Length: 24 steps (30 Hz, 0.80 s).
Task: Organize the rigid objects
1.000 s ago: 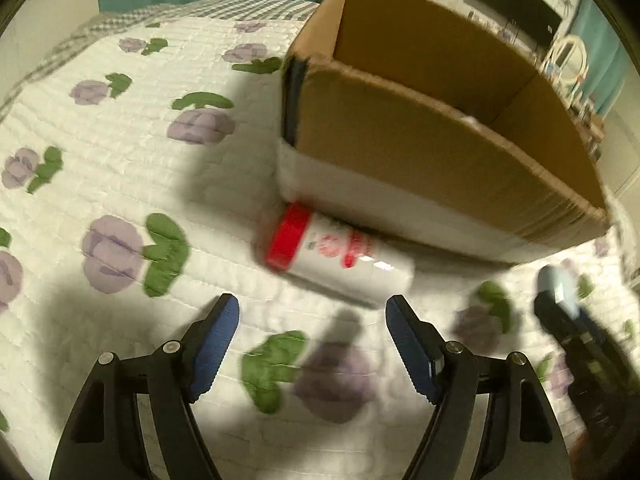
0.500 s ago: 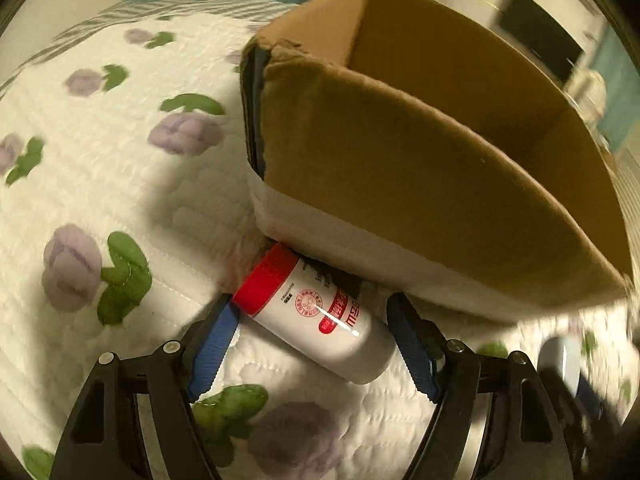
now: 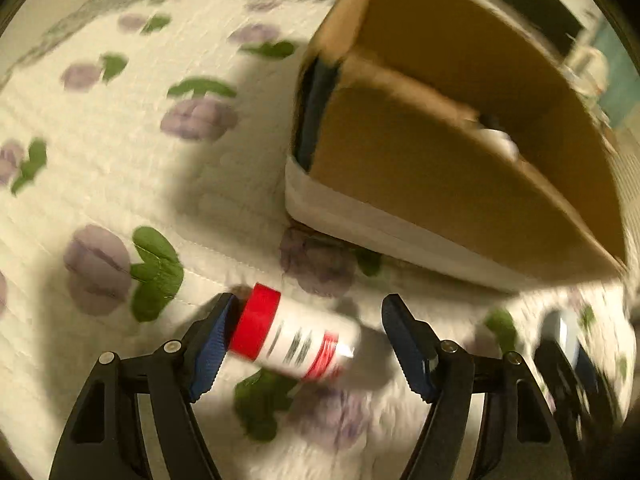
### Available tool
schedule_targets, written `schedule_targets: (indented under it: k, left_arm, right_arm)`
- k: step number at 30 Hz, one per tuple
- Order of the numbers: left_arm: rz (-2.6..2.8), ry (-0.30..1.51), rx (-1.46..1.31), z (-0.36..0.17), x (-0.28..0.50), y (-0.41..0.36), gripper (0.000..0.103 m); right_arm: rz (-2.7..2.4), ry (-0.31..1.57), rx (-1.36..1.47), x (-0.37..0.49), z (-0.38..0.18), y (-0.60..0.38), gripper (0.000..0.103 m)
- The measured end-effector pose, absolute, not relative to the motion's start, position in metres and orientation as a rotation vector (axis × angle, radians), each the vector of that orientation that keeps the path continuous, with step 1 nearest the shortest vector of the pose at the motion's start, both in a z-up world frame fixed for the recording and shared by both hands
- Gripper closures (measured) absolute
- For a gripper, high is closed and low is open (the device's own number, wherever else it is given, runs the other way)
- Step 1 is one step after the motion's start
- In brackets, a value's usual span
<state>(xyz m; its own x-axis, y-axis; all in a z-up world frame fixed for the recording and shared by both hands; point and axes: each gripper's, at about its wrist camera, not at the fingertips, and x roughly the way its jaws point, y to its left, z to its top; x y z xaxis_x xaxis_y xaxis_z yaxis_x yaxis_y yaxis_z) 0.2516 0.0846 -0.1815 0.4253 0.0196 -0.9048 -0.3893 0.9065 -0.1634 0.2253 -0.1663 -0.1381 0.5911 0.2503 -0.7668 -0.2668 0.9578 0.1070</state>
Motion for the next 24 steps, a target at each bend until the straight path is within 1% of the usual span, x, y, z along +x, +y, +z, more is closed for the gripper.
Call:
schedule_targets:
  k: [5, 8, 9, 10, 12, 13, 14, 17, 18, 19, 21, 23, 24]
  left_arm:
    - [0.341, 1.094, -0.364, -0.186, 0.253, 0.071, 0.027]
    - [0.295, 1.084, -0.367, -0.185, 0.245, 0.064, 0.031]
    - [0.274, 1.077, -0.355, -0.183, 0.24, 0.062, 0.04]
    - [0.256, 1.07, -0.355, -0.181, 0.234, 0.061, 0.042]
    - [0.202, 1.059, -0.377, -0.175, 0.227, 0.064, 0.057]
    - [0.185, 1.056, -0.381, -0.171, 0.223, 0.068, 0.062]
    - [0.169, 1.049, -0.378, -0.167, 0.219, 0.07, 0.065]
    - [0.127, 1.029, -0.359, -0.156, 0.209, 0.077, 0.082]
    - [0.112, 1.023, -0.355, -0.153, 0.207, 0.075, 0.092]
    - [0.094, 1.019, -0.357, -0.15, 0.208, 0.078, 0.095]
    - [0.041, 1.029, -0.37, -0.144, 0.217, 0.074, 0.095]
    - [0.028, 1.041, -0.288, -0.142, 0.215, 0.061, 0.093]
    - [0.027, 1.044, -0.246, -0.141, 0.213, 0.061, 0.088]
  right_arm:
    - [0.303, 0.893, -0.008, 0.227, -0.139, -0.168, 0.052]
    - [0.306, 0.892, -0.011, 0.227, -0.139, -0.167, 0.052]
    - [0.307, 0.891, -0.011, 0.226, -0.139, -0.167, 0.052]
    - [0.306, 0.889, -0.011, 0.226, -0.138, -0.167, 0.052]
    - [0.302, 0.885, -0.01, 0.226, -0.138, -0.168, 0.052]
    - [0.3, 0.883, -0.011, 0.226, -0.138, -0.168, 0.052]
    - [0.298, 0.882, -0.013, 0.225, -0.138, -0.168, 0.052]
    - [0.297, 0.875, -0.021, 0.223, -0.136, -0.167, 0.052]
    - [0.297, 0.871, -0.023, 0.223, -0.135, -0.167, 0.052]
    - [0.296, 0.868, -0.024, 0.222, -0.135, -0.167, 0.052]
    - [0.292, 0.866, -0.025, 0.221, -0.134, -0.168, 0.052]
    - [0.287, 0.865, -0.023, 0.221, -0.133, -0.17, 0.052]
    - [0.285, 0.865, -0.023, 0.221, -0.133, -0.171, 0.052]
